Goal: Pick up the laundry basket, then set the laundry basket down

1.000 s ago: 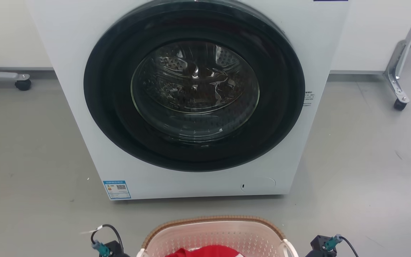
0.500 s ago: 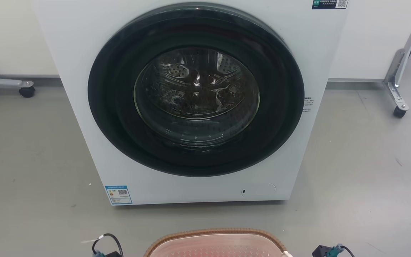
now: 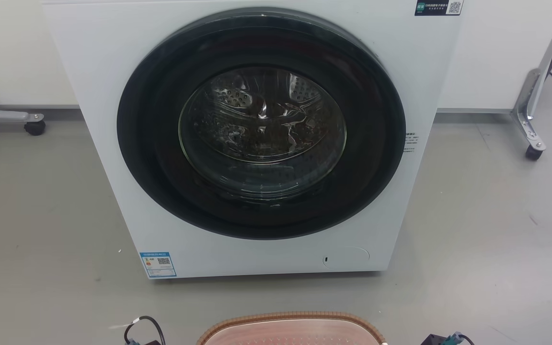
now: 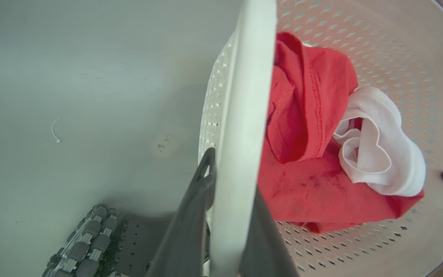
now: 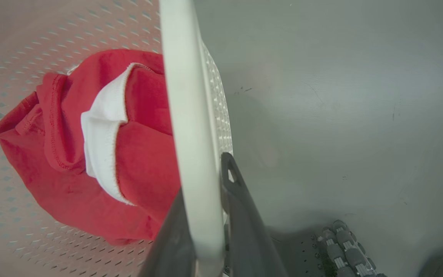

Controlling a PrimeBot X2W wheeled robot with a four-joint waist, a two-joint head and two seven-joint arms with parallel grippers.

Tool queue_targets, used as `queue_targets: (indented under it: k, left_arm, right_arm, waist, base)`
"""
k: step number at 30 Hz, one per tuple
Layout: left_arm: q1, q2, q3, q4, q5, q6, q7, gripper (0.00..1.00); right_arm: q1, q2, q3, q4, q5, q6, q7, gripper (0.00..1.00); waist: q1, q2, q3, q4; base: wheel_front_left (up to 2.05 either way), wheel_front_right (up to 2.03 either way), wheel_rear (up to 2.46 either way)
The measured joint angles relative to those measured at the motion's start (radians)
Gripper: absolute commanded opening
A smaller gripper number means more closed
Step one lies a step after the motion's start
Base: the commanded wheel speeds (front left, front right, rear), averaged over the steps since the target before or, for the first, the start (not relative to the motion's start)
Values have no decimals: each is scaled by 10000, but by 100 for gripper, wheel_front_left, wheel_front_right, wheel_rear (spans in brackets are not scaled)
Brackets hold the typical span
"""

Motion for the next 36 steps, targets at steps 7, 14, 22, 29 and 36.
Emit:
queue_targets:
  k: [7, 14, 22, 29, 36]
  left_arm:
    - [2, -4, -12, 2, -10, 29, 36, 0]
    - [4, -6, -25, 2, -25, 29, 36, 0]
    - [6, -6, -42, 2, -59, 29, 36, 0]
    - [19, -6, -75, 2, -100, 29, 58, 0]
    - [55, -2, -167, -2, -355, 29, 98, 0]
  right_arm:
    - [1, 0, -4, 0, 2, -29, 29, 0]
    - [2, 0, -6, 0, 4, -29, 36, 0]
    - [14, 0, -40, 0, 79, -46, 38, 0]
    - [20, 2, -48, 0, 81, -84, 84, 0]
    - [20, -2, -44, 13, 81, -84, 113, 0]
  waist:
    - [0, 0, 2, 13]
    - [-1, 0, 4, 22]
    - [0, 0, -7, 13]
    - [0, 0, -13, 17]
    - [0, 0, 0, 17]
  base:
    - [0, 0, 0]
    - [0, 0, 0]
    - [0, 0, 0]
    - [0, 0, 0]
    - [0, 0, 0]
